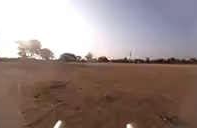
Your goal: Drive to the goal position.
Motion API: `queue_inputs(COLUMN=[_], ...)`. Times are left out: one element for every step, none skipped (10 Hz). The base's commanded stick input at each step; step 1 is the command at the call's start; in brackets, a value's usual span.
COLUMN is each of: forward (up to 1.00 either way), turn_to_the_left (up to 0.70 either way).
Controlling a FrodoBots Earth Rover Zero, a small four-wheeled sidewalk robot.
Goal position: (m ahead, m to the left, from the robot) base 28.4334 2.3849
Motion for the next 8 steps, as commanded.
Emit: queue_inputs(forward=[0.7,0.7,0.7,0.7,0.7,0.7,0.7,0.7], turn_to_the_left=[0.0,0.0,0.0,0.0,0.0,0.0,0.0,0.0])
